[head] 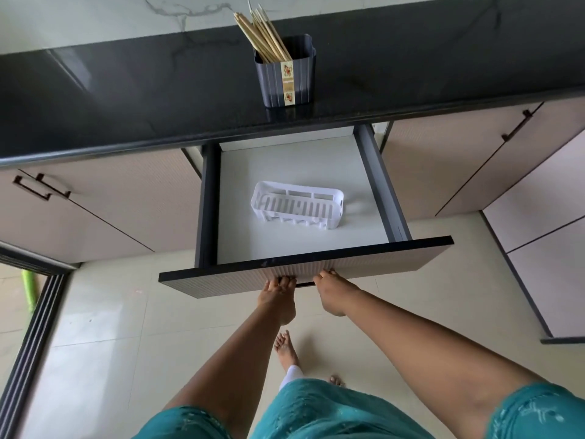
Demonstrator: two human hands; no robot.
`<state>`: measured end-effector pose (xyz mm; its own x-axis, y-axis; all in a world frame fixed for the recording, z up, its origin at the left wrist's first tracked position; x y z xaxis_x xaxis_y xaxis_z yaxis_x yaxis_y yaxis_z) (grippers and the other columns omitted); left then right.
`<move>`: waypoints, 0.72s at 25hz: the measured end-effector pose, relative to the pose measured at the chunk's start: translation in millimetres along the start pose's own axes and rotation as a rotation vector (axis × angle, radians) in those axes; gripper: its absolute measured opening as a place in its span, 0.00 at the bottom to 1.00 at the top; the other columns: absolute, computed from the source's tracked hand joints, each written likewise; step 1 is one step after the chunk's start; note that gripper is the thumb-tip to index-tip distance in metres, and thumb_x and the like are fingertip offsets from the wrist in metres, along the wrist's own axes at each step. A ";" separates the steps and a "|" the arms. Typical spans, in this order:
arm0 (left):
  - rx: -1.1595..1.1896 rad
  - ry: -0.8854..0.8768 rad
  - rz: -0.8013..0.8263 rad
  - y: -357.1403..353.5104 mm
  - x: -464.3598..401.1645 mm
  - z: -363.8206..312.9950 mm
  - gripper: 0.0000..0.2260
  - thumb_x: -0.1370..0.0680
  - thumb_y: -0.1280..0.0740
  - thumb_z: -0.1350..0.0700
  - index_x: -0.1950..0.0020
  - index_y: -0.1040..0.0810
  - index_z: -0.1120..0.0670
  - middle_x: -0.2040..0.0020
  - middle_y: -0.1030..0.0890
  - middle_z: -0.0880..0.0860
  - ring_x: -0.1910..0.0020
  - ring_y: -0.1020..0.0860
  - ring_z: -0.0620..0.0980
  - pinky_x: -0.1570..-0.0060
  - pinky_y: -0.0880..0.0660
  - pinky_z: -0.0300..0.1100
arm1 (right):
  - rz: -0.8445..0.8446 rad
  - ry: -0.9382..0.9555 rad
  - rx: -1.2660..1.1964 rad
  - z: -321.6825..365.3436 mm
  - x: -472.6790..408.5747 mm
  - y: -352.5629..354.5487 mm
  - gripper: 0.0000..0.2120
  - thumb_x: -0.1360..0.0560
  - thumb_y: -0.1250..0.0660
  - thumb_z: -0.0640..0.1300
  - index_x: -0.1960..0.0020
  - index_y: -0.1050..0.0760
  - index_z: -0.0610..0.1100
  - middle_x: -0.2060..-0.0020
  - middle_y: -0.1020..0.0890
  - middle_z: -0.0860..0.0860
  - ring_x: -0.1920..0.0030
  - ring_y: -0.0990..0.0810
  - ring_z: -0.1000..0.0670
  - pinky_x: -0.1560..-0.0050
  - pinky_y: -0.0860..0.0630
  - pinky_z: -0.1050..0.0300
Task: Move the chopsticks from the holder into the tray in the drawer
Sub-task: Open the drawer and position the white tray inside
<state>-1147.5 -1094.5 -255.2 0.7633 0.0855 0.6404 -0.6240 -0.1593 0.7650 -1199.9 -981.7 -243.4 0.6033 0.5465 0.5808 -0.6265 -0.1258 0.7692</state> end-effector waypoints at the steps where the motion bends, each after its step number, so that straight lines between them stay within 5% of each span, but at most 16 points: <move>1: 0.001 -0.003 0.004 -5.0 6.7 -2.6 0.34 0.25 0.42 0.63 0.21 0.53 0.56 0.22 0.47 0.53 0.23 0.50 0.57 0.23 0.53 0.50 | 0.004 0.000 0.008 1.2 6.0 -7.2 0.21 0.26 0.47 0.31 0.34 0.33 0.38 0.33 0.33 0.42 0.28 0.37 0.41 0.29 0.34 0.47; 8: 0.023 -0.014 -0.002 -28.6 37.7 -12.8 0.34 0.26 0.41 0.64 0.22 0.50 0.56 0.22 0.46 0.54 0.24 0.48 0.57 0.24 0.50 0.48 | -0.048 -0.011 0.154 10.3 39.8 -36.3 0.22 0.26 0.42 0.35 0.32 0.35 0.40 0.33 0.32 0.42 0.31 0.35 0.42 0.26 0.39 0.52; 13: 0.071 0.005 -0.008 -26.6 43.3 -9.0 0.31 0.27 0.38 0.64 0.25 0.42 0.55 0.25 0.39 0.54 0.27 0.40 0.57 0.31 0.34 0.50 | -0.049 -0.032 0.045 11.6 44.2 -34.5 0.23 0.27 0.42 0.35 0.32 0.35 0.41 0.32 0.32 0.44 0.29 0.37 0.43 0.27 0.37 0.50; 18: 0.111 -0.008 0.043 -27.3 45.9 -10.7 0.29 0.27 0.37 0.63 0.26 0.40 0.57 0.28 0.36 0.54 0.31 0.33 0.57 0.36 0.28 0.51 | 0.010 -0.079 0.024 14.1 43.3 -37.0 0.23 0.27 0.41 0.38 0.32 0.35 0.42 0.33 0.32 0.45 0.30 0.37 0.44 0.27 0.38 0.51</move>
<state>-1097.2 -1075.7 -246.0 0.7381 0.0683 0.6712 -0.6339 -0.2705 0.7246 -1143.7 -965.0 -242.9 0.6345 0.4786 0.6069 -0.6212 -0.1515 0.7689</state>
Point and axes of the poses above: each hand's wrist, its own x-axis away from the middle knuckle, its own y-axis out of the back of the hand, z = x × y, the point moved 6 cm from there along -x, towards the middle knuckle
